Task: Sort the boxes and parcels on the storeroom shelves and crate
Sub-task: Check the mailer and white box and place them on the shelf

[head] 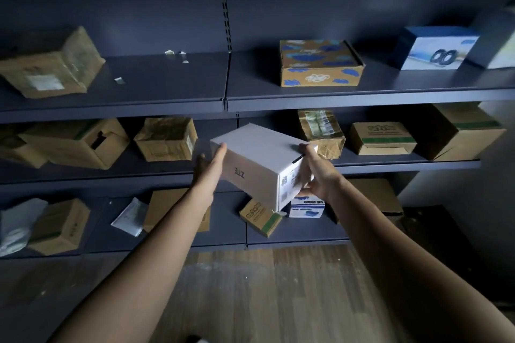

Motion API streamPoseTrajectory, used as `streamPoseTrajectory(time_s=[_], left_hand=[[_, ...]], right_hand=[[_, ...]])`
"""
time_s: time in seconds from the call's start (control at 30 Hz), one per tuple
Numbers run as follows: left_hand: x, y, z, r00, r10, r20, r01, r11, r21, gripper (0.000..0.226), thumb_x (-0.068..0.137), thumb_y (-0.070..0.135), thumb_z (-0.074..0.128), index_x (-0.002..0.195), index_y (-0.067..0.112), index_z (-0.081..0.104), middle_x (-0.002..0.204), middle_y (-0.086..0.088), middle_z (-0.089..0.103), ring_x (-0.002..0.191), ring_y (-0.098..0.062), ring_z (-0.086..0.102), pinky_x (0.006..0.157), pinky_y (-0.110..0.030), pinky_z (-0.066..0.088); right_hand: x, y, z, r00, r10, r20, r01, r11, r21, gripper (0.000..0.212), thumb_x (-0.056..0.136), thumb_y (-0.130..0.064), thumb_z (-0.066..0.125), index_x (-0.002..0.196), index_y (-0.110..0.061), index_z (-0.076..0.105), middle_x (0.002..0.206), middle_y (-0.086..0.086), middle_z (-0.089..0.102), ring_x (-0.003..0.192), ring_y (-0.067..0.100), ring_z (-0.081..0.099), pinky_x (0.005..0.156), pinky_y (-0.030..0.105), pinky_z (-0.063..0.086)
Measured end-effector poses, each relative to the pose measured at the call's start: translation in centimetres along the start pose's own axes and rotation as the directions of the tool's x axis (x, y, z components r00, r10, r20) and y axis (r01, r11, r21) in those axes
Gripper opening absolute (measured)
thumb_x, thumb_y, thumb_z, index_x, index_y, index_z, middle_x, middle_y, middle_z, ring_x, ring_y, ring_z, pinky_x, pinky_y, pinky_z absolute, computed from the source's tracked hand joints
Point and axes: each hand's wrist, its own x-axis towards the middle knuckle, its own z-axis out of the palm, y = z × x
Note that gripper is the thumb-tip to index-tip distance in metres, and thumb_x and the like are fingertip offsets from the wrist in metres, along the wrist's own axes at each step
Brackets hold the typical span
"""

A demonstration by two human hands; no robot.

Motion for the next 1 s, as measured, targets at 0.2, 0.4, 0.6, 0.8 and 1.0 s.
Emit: streamPoseTrajectory(time_s=[0.2, 0.4, 0.6, 0.8, 1.0], left_hand=[[-4.3, -0.2, 3.5, 0.925, -0.172, 0.338, 0.201, 0.978, -0.052, 0.068, 0.078, 0.065, 0.064, 0.124, 0.018, 0.049, 0.115, -0.007, 0.062, 0.107, -0.03, 0.06, 0.091, -0.055, 0.052], [-4.3, 0.4, 3.2, 0.896, -0.122, 0.427, 0.142, 0.99, -0.014, 0.043, 0.082, 0.052, 0.064, 0.107, 0.017, 0.061, 0.097, -0.008, 0.068, 0.091, -0.027, 0.063, 0.075, -0.042, 0.055], [-1.6, 1.1, -0.5, 0.896, -0.14, 0.422, 0.167, 0.986, -0.027, 0.037, 0.085, 0.051, 0.054, 0.083, 0.015, 0.058, 0.088, -0.015, 0.064, 0.086, -0.033, 0.063, 0.069, -0.037, 0.05], [0.4, 1.9, -3.8, 0.873, -0.124, 0.472, 0.13, 0.991, 0.021, 0.042, 0.09, 0.054, 0.04, 0.082, 0.016, 0.055, 0.08, -0.013, 0.065, 0.073, -0.03, 0.061, 0.055, -0.028, 0.041], [1.6, 2.7, -5.9, 0.85, -0.055, 0.523, 0.05, 0.998, 0.025, 0.036, 0.091, 0.05, 0.044, 0.076, 0.019, 0.052, 0.082, -0.01, 0.061, 0.071, -0.025, 0.056, 0.066, -0.032, 0.037]], right_hand=[[-1.4, 1.6, 1.5, 0.985, -0.02, -0.173, 0.035, 0.996, 0.086, 0.101, 0.049, -0.07, 0.059, 0.128, -0.011, 0.039, 0.114, 0.019, 0.059, 0.096, 0.041, 0.063, 0.055, 0.057, 0.057], [-2.2, 1.5, 1.8, 0.992, 0.04, -0.118, -0.034, 0.998, 0.055, 0.077, 0.088, -0.069, 0.045, 0.137, -0.012, 0.031, 0.128, 0.018, 0.05, 0.107, 0.044, 0.056, 0.065, 0.058, 0.055], [-2.8, 1.1, 1.4, 1.0, 0.024, 0.003, -0.023, 0.997, -0.075, 0.05, 0.092, -0.068, 0.035, 0.1, -0.022, 0.056, 0.133, 0.014, 0.049, 0.119, 0.037, 0.052, 0.096, 0.057, 0.046], [-3.2, 0.5, 2.0, 0.995, -0.056, -0.077, 0.049, 0.995, -0.089, 0.065, 0.092, -0.06, 0.048, 0.143, -0.024, 0.027, 0.153, 0.018, 0.027, 0.124, 0.04, 0.05, 0.087, 0.053, 0.053], [-3.4, -0.2, 2.1, 0.995, -0.087, -0.04, 0.082, 0.989, -0.125, 0.077, 0.087, -0.068, 0.049, 0.15, -0.038, 0.017, 0.158, 0.013, 0.02, 0.118, 0.04, 0.056, 0.067, 0.043, 0.059]])
